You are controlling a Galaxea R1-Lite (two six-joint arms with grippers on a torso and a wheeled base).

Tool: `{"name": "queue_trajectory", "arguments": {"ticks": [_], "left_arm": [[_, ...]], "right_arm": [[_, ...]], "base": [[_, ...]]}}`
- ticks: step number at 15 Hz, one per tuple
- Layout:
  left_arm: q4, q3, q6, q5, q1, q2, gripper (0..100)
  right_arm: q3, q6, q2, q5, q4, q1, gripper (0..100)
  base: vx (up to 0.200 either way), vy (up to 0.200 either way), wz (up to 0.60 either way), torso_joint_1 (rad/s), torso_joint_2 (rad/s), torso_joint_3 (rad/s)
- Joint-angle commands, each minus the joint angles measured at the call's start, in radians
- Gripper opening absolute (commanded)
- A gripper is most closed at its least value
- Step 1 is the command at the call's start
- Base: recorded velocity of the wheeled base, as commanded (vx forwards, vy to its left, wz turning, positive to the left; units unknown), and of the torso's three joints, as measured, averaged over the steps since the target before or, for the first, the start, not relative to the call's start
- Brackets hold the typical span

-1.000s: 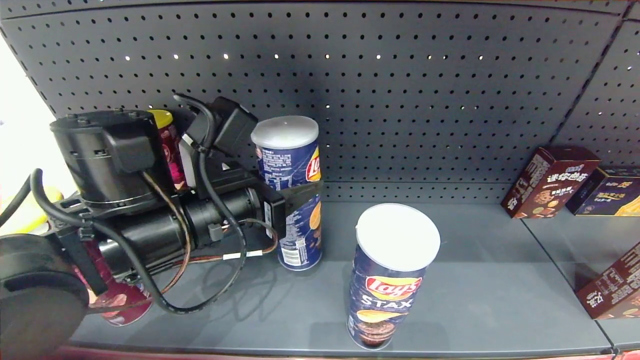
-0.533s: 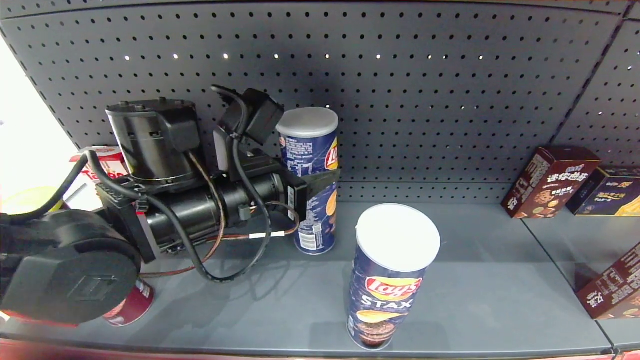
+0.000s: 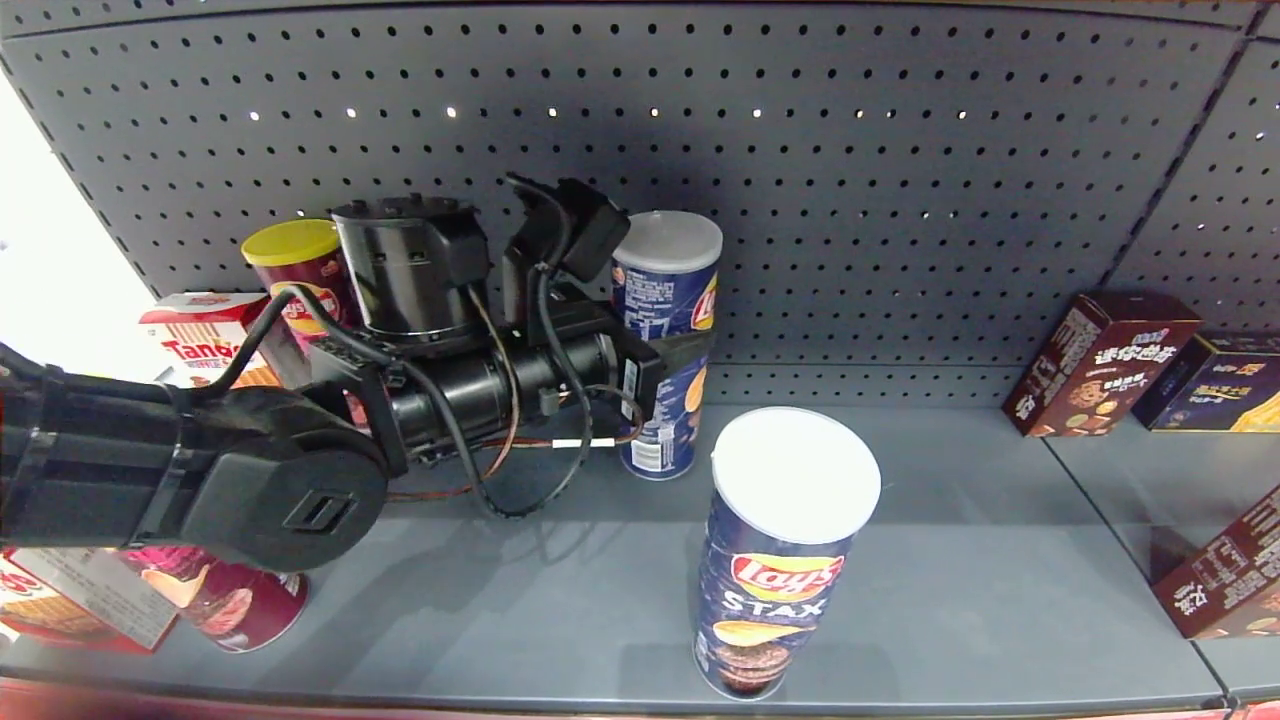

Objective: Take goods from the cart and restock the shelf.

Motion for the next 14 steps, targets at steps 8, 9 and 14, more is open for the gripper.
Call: {"name": "queue_trajectory", "arguments": {"ticks": [8,9,14], "left_arm": [[-0.031,-0.101,0.001,-0.002,-0.007,0.134,0],[-0.031,-0.099,0.001,-0.001,-0.006,0.137,0],[-0.04,-0.089,0.001,-0.001,-0.009,0.158,0]], "right_arm": [[-0.001,0.0,0.001,0.0,0.0,0.0,100],[-0.001,0.0,0.001,0.0,0.0,0.0,100],[0.001,0.0,0.001,0.0,0.0,0.0,100]], "base": [[0.0,0.0,0.0,0.0,0.0,0.0],[0.0,0.0,0.0,0.0,0.0,0.0],[0.0,0.0,0.0,0.0,0.0,0.0]]}}
